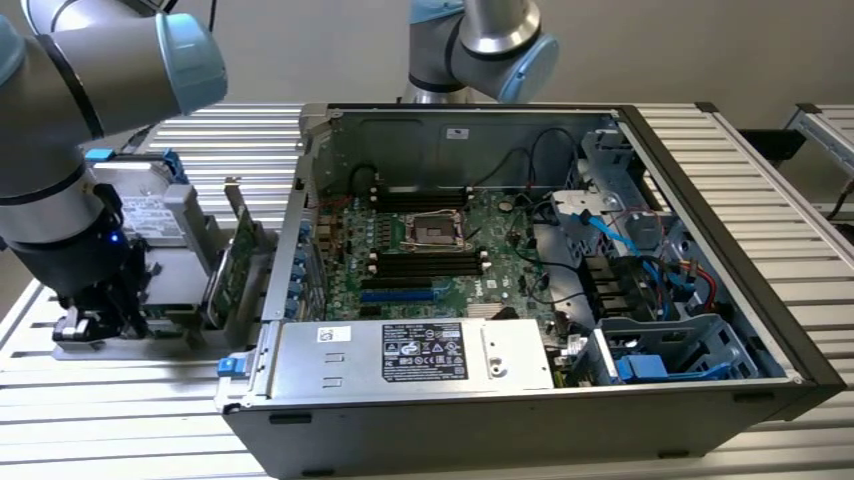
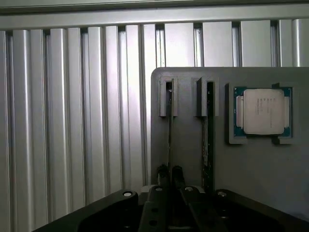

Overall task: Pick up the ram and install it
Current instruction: 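Pick up the ram and move it above insertion slot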

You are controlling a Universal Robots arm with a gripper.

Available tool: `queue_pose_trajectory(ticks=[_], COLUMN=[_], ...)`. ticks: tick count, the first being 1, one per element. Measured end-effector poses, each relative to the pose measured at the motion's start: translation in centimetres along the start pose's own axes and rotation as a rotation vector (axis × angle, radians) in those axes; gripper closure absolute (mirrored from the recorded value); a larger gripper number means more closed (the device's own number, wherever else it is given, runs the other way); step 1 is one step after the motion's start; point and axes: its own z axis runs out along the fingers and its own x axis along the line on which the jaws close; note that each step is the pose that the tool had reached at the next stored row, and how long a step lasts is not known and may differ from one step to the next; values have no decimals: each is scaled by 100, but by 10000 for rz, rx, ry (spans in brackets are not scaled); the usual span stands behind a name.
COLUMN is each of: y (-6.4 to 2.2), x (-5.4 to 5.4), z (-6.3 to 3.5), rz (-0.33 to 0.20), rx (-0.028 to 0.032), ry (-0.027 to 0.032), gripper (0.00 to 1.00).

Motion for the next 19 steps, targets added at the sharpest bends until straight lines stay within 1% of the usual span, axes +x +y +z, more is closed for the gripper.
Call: queue_pose_trajectory(ticks=[6, 11, 19], y=[19, 27, -18], x=[5, 10, 14], z=[-244, -471, -837], rz=[0, -3, -132], rx=[-5, -21, -38], ry=[1, 3, -1], gripper=[86, 86, 86])
